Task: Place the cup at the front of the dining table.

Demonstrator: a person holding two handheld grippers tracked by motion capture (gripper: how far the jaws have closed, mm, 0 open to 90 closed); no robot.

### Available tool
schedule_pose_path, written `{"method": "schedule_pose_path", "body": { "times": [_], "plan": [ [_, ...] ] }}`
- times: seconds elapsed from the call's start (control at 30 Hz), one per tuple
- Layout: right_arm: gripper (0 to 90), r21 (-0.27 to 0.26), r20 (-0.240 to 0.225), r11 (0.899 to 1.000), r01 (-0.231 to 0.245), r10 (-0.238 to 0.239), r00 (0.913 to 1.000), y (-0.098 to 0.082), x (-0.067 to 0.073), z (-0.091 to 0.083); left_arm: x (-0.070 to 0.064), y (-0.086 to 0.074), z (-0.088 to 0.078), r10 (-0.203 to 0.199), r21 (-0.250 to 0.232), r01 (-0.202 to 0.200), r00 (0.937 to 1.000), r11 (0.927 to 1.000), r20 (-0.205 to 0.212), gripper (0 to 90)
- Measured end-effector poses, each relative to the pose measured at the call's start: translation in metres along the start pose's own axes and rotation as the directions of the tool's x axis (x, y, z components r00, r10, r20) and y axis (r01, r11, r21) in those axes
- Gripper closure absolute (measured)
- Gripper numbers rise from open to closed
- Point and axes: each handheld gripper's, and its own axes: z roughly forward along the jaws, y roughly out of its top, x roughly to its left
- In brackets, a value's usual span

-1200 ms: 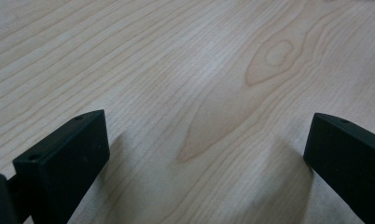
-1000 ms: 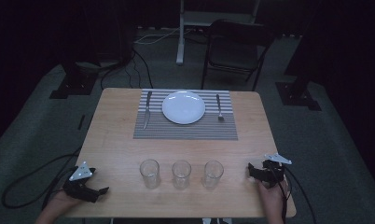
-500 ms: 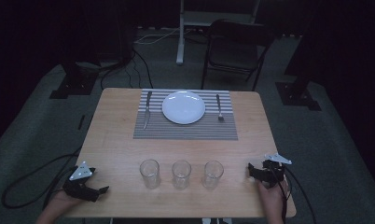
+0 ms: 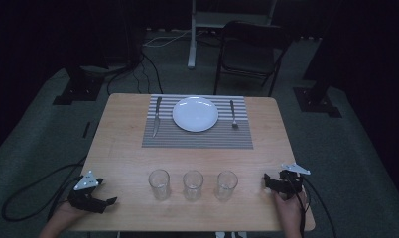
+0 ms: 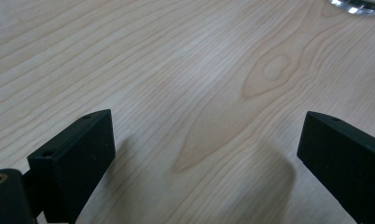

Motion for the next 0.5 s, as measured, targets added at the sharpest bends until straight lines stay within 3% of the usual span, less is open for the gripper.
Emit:
{"method": "schedule_pose_path", "body": {
  "times": [0.27, 0.37, 0.5],
  "plan": [
    [12.7, 0.0, 0.0, 1.0, 0.0, 0.0, 1.0, 0.0, 0.0, 0.0, -0.004, 0.004, 0.001, 0.001, 0.004, -0.001, 0.9998, 1.0, 0.02, 4.5],
    [12.6, 0.0, 0.0, 1.0, 0.0, 0.0, 1.0, 0.0, 0.0, 0.0, -0.003, 0.01, -0.005, -0.01, -0.038, 0.01, 0.9998, 0.9992, 0.018, 4.5],
    [12.7, 0.0, 0.0, 1.0, 0.0, 0.0, 1.0, 0.0, 0.0, 0.0, -0.001, 0.015, -0.008, -0.037, -0.056, 0.04, 0.9979, 0.9976, 0.054, 4.5]
  ]
}}
